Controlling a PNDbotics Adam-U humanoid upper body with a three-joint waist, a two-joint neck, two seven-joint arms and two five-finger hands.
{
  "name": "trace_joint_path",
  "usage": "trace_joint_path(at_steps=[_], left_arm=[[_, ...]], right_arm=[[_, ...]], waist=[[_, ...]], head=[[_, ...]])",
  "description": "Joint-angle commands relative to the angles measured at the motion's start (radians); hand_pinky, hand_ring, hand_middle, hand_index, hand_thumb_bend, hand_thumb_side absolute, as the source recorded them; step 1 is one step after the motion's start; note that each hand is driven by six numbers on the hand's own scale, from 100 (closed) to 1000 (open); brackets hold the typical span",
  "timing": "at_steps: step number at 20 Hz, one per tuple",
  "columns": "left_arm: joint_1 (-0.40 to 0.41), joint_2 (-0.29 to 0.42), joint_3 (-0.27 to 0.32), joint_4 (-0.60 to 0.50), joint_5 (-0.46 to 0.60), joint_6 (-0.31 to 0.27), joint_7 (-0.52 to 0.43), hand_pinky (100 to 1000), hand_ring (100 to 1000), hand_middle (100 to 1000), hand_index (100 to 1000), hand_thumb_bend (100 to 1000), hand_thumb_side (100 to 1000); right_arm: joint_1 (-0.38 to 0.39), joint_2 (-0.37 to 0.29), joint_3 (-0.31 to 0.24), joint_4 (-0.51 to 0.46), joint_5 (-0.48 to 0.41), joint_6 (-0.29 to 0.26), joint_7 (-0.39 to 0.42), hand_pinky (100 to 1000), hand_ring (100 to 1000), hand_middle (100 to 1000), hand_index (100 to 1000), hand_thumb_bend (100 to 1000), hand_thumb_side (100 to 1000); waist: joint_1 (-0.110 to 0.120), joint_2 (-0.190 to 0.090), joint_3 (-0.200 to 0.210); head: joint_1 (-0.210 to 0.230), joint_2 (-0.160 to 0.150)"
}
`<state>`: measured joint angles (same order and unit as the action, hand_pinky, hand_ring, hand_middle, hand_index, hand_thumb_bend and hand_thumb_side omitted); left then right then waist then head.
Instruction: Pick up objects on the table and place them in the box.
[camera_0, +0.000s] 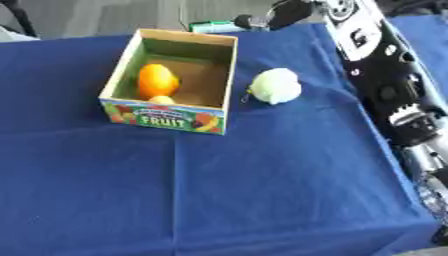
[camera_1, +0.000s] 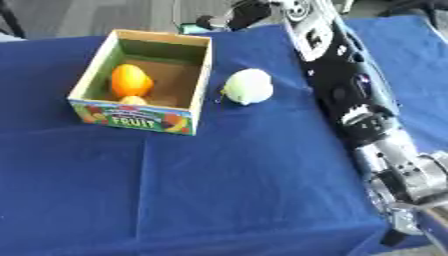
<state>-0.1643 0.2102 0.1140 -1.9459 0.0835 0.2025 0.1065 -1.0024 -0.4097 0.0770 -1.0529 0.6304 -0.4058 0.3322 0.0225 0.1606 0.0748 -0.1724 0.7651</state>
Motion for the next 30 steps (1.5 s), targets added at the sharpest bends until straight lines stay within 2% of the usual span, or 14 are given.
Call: trace_joint_path(at_steps=[1, 8, 14, 23, 30], left_arm=[[-0.004, 0.021, 0.008, -0.015, -0.001, -0.002, 0.003, 734, 512, 589, 667, 100, 654], [-0.003, 0.022, 0.009, -0.016, -0.002, -0.001, 0.005, 734, 514, 590, 668, 100, 655], [-0.004, 0.023, 0.008, -0.016, -0.002, -0.001, 0.004, 734, 515, 590, 668, 100, 656], [-0.006, 0.022, 0.008, -0.016, -0.001, 0.0, 0.003, 735, 517, 590, 668, 100, 658], [-0.006, 0.021, 0.009, -0.016, 0.0, 0.0, 0.003, 735, 518, 591, 668, 100, 658]], right_arm=[[-0.001, -0.057, 0.003, -0.01, -0.01, -0.02, 0.022, 796, 790, 768, 845, 555, 463], [0.052, -0.105, 0.017, 0.03, 0.027, -0.069, 0.074, 794, 793, 755, 832, 555, 459], [0.084, -0.116, 0.019, 0.08, 0.073, -0.107, 0.134, 794, 795, 754, 833, 557, 453], [0.105, -0.109, 0.003, 0.148, 0.147, -0.121, 0.182, 795, 797, 754, 836, 563, 457], [0.112, -0.083, -0.002, 0.186, 0.195, -0.119, 0.174, 792, 794, 747, 830, 562, 461]], waist=[[-0.001, -0.018, -0.001], [-0.004, -0.017, -0.003], [-0.004, -0.015, -0.005], [-0.005, -0.01, -0.004], [-0.003, -0.008, -0.003]], head=[[0.005, 0.005], [0.009, 0.005], [0.01, 0.005], [0.01, 0.005], [0.009, 0.005]])
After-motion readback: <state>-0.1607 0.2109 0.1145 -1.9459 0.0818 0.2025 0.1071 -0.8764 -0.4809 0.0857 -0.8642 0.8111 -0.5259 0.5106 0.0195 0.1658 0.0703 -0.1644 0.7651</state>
